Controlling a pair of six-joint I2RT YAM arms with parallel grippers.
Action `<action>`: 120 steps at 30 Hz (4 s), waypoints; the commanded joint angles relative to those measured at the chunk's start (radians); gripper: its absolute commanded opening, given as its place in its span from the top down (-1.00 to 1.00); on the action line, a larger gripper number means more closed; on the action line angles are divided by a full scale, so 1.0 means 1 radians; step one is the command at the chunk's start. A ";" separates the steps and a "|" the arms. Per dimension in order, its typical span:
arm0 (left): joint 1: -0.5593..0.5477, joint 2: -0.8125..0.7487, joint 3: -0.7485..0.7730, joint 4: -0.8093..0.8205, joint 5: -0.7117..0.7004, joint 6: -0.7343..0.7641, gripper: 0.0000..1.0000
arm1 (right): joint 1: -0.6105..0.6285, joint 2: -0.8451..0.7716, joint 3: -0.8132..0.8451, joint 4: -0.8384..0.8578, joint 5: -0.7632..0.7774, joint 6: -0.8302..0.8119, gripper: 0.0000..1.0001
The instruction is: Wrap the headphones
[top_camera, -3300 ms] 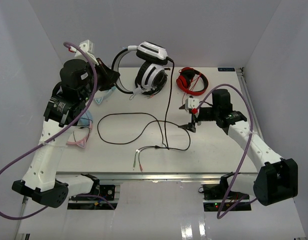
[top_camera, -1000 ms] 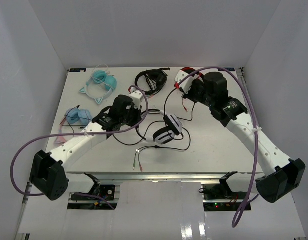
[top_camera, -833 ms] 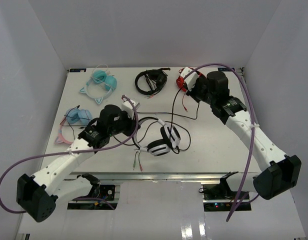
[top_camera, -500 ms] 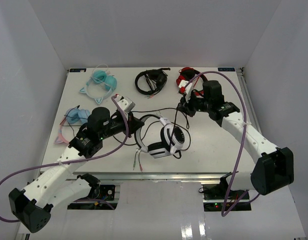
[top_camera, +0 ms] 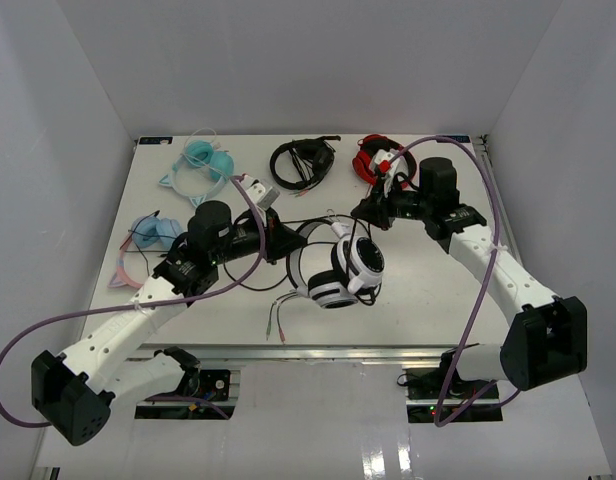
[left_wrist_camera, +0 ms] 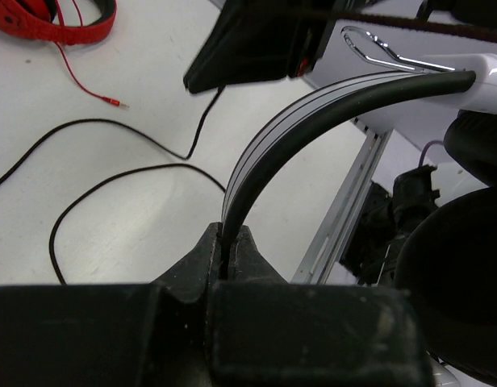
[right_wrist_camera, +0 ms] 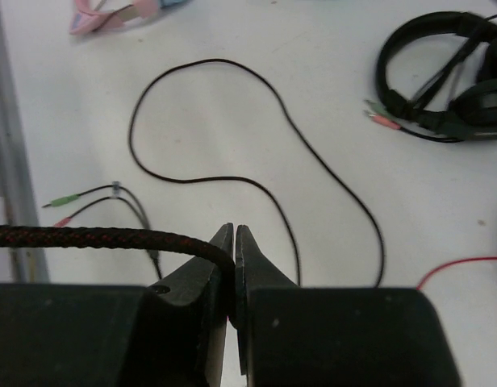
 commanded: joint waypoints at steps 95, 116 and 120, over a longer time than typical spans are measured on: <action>-0.038 0.170 0.029 0.054 -0.908 0.627 1.00 | 0.105 -0.072 0.285 -0.326 0.089 -0.416 0.85; -0.052 -0.124 -0.047 -0.009 -0.549 0.499 1.00 | 0.066 0.057 0.190 -0.058 0.353 -0.256 0.85; -0.051 -0.132 0.021 -0.038 -0.439 0.395 1.00 | 0.012 0.050 0.082 0.054 0.106 -0.142 0.77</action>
